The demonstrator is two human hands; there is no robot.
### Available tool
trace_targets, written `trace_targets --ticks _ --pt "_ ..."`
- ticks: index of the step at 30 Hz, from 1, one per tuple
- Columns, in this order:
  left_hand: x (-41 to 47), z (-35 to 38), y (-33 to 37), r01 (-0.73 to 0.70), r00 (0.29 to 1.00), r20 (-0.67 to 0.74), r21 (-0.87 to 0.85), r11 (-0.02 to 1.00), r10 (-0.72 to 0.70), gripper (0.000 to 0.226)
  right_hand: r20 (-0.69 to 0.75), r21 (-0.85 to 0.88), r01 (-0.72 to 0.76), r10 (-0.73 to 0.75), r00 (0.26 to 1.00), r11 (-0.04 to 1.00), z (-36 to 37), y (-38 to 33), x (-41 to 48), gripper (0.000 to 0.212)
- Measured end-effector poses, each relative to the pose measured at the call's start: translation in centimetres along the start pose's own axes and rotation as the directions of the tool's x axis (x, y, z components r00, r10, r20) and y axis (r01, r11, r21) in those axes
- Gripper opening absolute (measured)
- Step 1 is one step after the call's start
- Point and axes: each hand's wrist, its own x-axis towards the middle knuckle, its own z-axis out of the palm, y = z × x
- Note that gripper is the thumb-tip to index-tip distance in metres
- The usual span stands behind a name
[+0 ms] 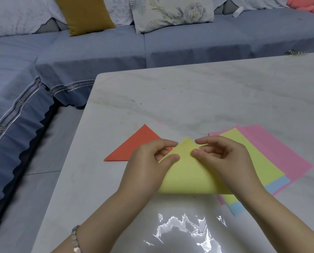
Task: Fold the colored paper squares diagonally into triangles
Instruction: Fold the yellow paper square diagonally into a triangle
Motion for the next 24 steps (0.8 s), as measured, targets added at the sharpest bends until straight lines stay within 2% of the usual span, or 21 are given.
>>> trace_targets --ticks 5,11,18,24 --pt "-0.47 0.08 0.86 -0.028 0.999 -0.028 0.021 0.999 0.029 0.036 -0.010 0.001 0.011 -0.011 1.000 1.000 0.05 -0.47 -0.43 0.026" --pt "-0.38 0.32 0.97 0.004 0.999 -0.046 -0.014 1.000 -0.004 0.036 0.008 -0.006 0.000 0.000 1.000 1.000 -0.14 -0.41 -0.61 0.030" --pt "-0.32 0.47 0.63 0.034 0.999 -0.017 -0.069 0.997 -0.035 0.034 0.050 -0.047 0.003 0.000 0.999 0.999 -0.17 -0.21 -0.50 0.028" --pt "-0.31 0.53 0.41 0.029 0.999 -0.015 -0.036 0.999 -0.029 0.036 0.069 -0.029 0.016 -0.014 0.998 0.999 -0.21 -0.11 -0.51 0.031"
